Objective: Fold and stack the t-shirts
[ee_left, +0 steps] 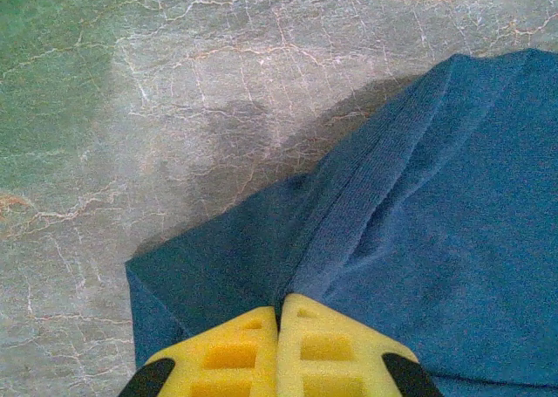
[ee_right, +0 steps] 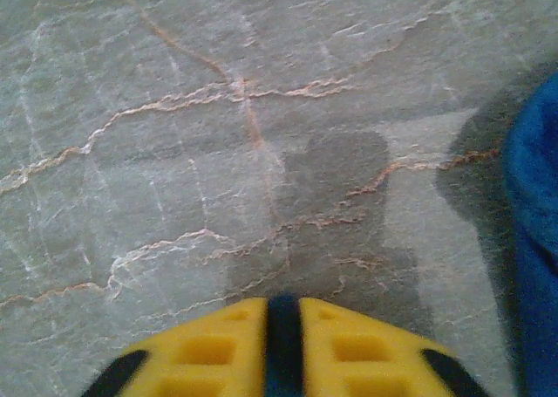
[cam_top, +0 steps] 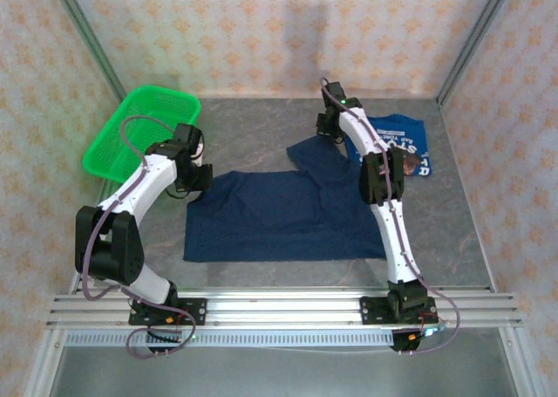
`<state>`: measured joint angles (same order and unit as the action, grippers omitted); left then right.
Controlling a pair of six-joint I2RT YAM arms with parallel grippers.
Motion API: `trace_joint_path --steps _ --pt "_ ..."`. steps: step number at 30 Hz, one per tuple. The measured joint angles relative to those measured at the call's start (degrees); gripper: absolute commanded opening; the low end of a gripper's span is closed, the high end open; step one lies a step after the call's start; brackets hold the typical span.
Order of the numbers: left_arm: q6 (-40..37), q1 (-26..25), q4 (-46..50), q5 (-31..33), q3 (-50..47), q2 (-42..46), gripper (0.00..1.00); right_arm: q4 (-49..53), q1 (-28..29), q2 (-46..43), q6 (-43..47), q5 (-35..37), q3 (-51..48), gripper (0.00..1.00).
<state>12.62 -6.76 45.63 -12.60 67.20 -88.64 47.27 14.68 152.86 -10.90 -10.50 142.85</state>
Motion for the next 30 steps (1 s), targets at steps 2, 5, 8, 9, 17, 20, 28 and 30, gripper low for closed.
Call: trace_joint_path --steps 2,5,8,9,17,20,28,30 --pt "-0.02 0.00 0.00 0.04 0.00 0.00 0.00 -0.70 0.00 0.04 -0.59 -0.17 0.00 0.00" --pt "-0.02 0.02 0.09 0.20 0.22 0.00 0.00 -2.43 0.00 -0.13 -1.31 -0.09 -0.81 0.00" --pt "-0.04 0.11 0.70 0.83 1.27 0.00 0.00 -4.00 -0.07 -1.95 -1.51 0.22 -3.32 0.00" --pt "-0.07 0.17 0.98 0.94 1.86 0.00 0.00 -4.04 -0.09 -2.82 -1.49 0.44 -4.02 0.00" --pt "-0.96 1.68 1.49 2.82 7.34 0.00 0.00 -4.90 -1.29 -14.88 -0.26 2.27 -7.87 0.00" --pt "-1.38 2.05 1.53 3.17 7.67 0.00 0.00 -5.55 -1.90 -20.13 0.48 2.84 -11.47 0.00" --pt "-2.19 2.05 1.53 3.19 8.26 0.00 0.00 -7.67 -2.47 -27.96 0.68 3.08 -22.18 0.00" --pt "-2.21 2.05 1.53 3.19 8.26 0.02 0.00 -8.31 -2.47 -29.27 0.68 3.02 -24.81 0.00"
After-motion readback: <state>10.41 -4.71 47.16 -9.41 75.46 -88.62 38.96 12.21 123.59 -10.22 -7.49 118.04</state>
